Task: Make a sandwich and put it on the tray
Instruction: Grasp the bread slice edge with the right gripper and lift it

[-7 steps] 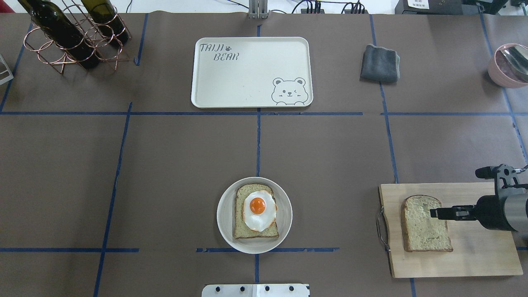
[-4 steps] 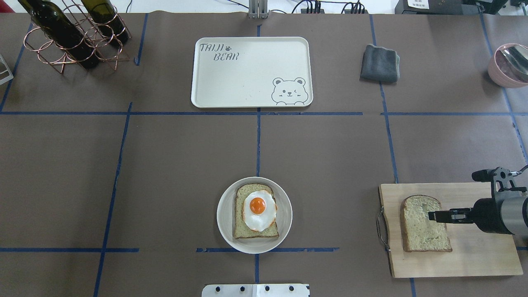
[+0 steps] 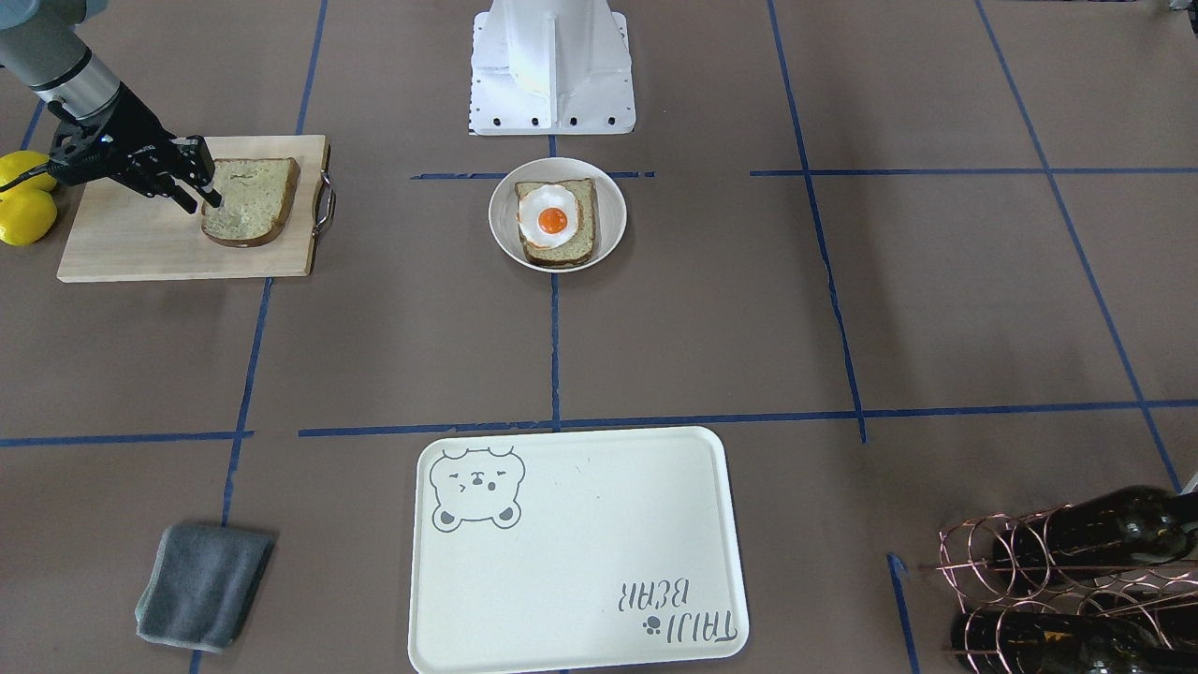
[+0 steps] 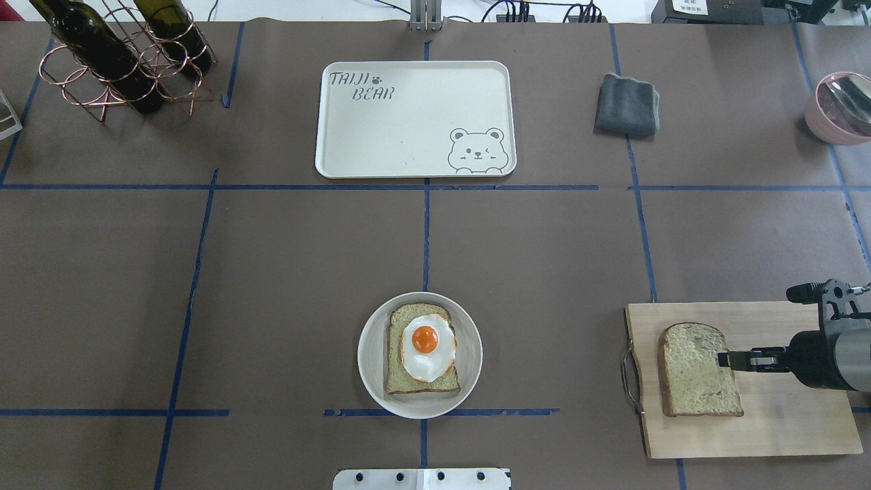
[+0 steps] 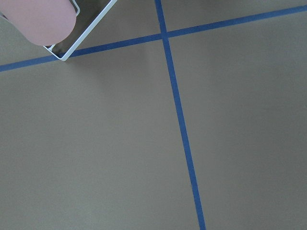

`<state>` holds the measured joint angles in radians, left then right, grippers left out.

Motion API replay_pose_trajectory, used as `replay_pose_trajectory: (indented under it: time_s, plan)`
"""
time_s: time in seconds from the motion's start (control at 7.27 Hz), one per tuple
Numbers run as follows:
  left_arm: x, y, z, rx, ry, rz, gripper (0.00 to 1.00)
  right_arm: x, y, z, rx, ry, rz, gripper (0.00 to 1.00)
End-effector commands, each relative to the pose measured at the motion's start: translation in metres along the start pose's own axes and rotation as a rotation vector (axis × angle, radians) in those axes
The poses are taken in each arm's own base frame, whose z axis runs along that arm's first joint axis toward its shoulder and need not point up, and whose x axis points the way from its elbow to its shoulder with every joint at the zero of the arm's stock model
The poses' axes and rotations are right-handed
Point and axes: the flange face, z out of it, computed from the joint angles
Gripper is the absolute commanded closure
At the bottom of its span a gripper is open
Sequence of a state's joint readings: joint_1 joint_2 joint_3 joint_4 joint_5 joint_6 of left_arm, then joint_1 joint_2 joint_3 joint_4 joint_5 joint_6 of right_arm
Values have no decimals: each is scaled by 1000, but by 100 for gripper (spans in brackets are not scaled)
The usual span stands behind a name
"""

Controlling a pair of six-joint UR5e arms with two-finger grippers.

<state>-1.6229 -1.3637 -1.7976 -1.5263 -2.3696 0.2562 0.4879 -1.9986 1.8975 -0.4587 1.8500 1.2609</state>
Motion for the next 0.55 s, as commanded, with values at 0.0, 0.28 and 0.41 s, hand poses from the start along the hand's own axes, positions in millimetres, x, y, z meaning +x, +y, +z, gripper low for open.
replay_pose_trajectory:
  time_s: [0.0,0.28,0.41]
  plan:
    - [1,0,0,-1,1,1,0,-2,1,1,-3,-3,-3,56]
    - [1,0,0,-1,1,1,0,-5,4,5,-13,-6,-11,56]
    - [1,0,0,-1,1,1,0,-5,4,5,-14,-6,-11,58]
